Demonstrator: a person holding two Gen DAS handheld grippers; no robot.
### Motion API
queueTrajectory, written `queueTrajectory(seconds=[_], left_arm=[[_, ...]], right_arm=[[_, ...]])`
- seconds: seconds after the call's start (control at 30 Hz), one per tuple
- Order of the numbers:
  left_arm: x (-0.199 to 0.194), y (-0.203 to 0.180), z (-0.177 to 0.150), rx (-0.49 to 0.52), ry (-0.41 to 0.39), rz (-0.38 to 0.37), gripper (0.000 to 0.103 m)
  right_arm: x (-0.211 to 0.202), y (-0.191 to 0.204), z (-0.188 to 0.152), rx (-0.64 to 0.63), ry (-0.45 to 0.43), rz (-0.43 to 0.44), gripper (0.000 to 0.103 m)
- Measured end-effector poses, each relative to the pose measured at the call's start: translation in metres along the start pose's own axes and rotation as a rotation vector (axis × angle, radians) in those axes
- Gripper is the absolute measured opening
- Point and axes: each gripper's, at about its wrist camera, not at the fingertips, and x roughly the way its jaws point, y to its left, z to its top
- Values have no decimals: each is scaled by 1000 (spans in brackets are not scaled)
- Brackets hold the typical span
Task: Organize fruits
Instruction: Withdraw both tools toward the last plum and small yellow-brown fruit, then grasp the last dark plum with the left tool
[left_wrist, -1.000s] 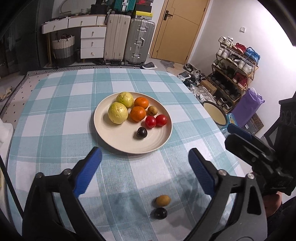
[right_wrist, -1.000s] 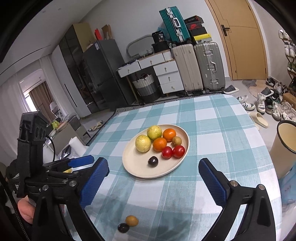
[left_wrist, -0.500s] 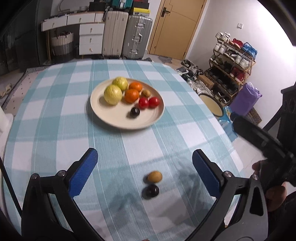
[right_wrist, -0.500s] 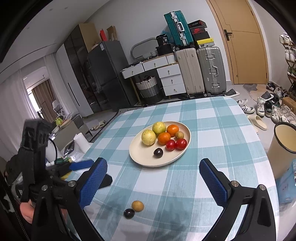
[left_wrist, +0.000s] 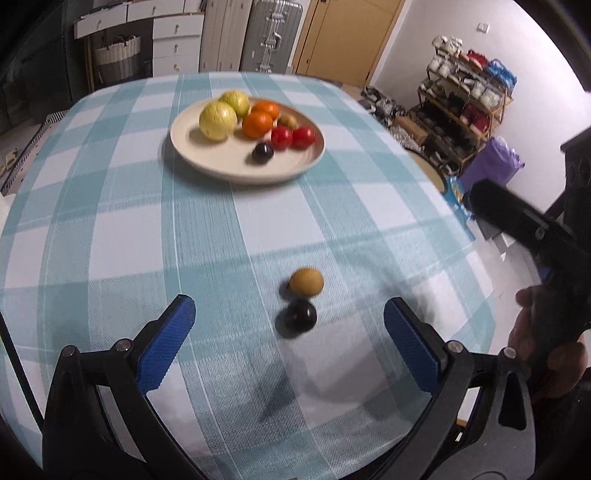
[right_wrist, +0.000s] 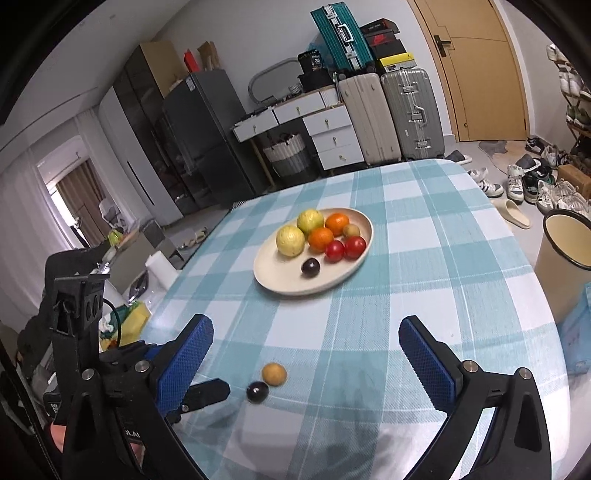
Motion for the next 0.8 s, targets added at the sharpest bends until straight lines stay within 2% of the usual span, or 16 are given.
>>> queueTrajectory(seconds=[0.27, 0.37, 0.57, 0.63, 0.7, 0.73, 0.8], left_arm=[[25, -6, -10, 29, 64, 57, 101], [31, -1, -10, 7, 73, 24, 99], [39, 0, -8, 16, 90, -1, 71], [41, 0, -9, 16, 102, -22, 49], [40, -2, -9, 21, 98, -34, 42], [40, -2, -10, 24, 101, -52, 33], [42, -2, -11, 25, 115, -59, 22]], right_arm=[[7, -9, -12, 28, 41, 1, 103], [13, -11, -16, 31, 63, -1, 103], [23, -16, -21, 42, 92, -6, 103], [26, -18, -20, 48, 92, -4, 103], [28, -19, -20, 48, 97, -1, 103], [28, -19, -20, 46, 99, -2, 103], [28, -19, -21, 43, 103, -4, 103]])
